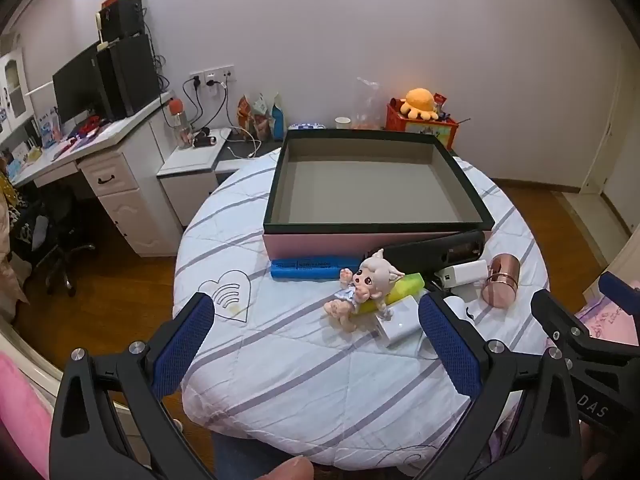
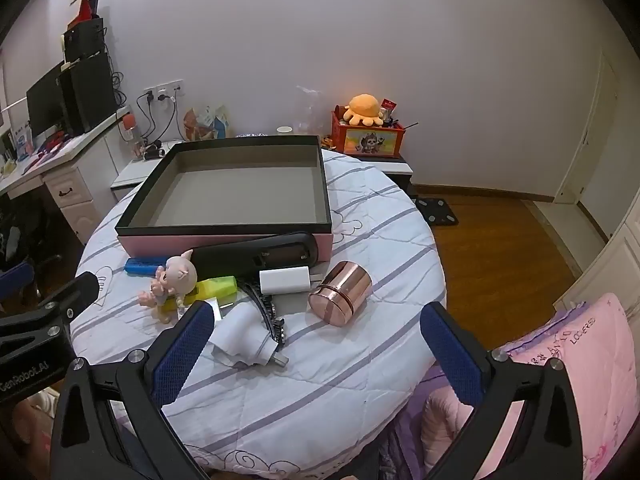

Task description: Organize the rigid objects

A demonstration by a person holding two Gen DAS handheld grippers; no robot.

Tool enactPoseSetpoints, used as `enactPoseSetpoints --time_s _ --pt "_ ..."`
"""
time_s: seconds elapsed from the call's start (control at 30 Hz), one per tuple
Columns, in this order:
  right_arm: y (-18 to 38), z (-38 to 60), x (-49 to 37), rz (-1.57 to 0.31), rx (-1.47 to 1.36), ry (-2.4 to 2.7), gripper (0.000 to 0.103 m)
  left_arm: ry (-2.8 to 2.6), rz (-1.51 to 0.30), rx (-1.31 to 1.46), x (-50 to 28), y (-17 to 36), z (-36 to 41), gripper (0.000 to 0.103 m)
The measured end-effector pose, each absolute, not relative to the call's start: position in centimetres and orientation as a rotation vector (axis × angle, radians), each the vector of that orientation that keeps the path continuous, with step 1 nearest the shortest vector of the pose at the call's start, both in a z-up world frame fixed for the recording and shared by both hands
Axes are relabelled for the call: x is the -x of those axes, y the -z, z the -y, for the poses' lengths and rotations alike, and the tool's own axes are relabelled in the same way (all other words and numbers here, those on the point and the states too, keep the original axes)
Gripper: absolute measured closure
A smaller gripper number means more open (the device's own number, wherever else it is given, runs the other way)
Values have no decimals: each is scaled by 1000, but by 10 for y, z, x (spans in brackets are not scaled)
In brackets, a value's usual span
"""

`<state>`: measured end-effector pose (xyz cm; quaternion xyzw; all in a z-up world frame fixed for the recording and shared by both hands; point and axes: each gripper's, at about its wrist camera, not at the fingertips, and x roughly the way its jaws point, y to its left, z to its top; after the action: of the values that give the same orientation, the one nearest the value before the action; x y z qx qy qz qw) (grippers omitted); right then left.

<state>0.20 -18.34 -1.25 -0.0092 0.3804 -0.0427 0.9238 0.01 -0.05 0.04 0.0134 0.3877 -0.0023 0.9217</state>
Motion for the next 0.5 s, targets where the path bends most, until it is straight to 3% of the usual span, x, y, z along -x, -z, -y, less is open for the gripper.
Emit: enactPoseSetpoints --time_s 0.5 --pt "-4 164 -3 -754 39 64 0 -23 -776 -7 7 -11 -16 0"
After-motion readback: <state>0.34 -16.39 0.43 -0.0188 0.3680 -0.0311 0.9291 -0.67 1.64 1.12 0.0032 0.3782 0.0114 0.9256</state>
